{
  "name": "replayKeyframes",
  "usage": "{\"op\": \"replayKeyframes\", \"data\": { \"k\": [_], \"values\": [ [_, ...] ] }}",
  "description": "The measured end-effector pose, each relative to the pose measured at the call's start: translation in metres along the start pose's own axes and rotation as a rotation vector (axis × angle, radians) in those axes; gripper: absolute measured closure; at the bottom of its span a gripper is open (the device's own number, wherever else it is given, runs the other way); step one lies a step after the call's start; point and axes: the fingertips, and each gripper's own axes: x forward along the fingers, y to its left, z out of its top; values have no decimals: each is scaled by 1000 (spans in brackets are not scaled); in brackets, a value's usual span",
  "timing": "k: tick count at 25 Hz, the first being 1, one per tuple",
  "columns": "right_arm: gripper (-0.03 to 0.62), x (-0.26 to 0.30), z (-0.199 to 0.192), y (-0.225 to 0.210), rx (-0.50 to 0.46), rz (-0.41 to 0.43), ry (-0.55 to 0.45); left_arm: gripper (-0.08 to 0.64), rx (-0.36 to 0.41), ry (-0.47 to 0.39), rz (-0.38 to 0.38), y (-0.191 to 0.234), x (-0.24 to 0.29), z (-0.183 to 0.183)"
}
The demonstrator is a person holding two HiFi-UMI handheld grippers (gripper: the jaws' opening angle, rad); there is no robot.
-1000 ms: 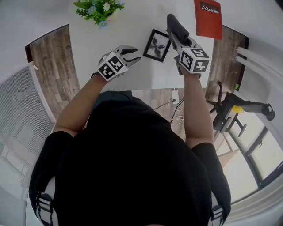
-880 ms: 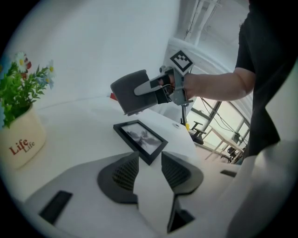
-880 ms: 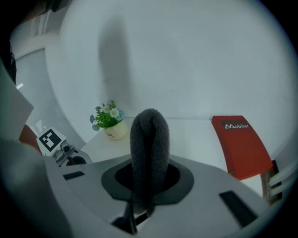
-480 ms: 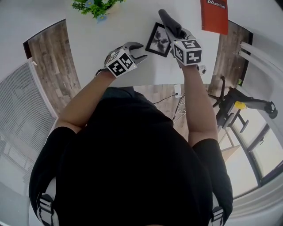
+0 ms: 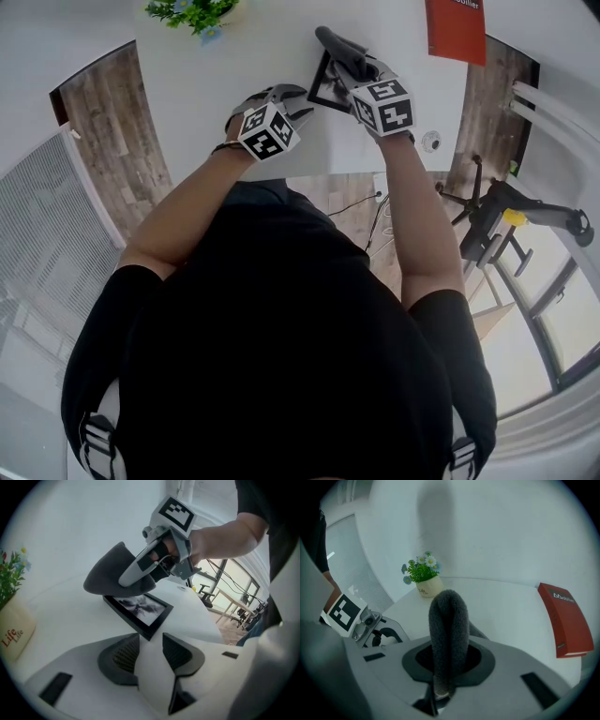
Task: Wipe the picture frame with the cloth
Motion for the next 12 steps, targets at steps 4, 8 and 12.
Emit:
{"op": "replayKeyframes", "data": {
  "k": [4,8,12],
  "values": [
    [546,3,-6,9,1,26,14,431,5,0,40,6,0,0],
    [546,5,-12,21,18,53,21,451,9,2,64,8,-2,-1],
    [546,2,-18,29,46,78,23,454,23,3,72,8,0,1]
  ]
}}
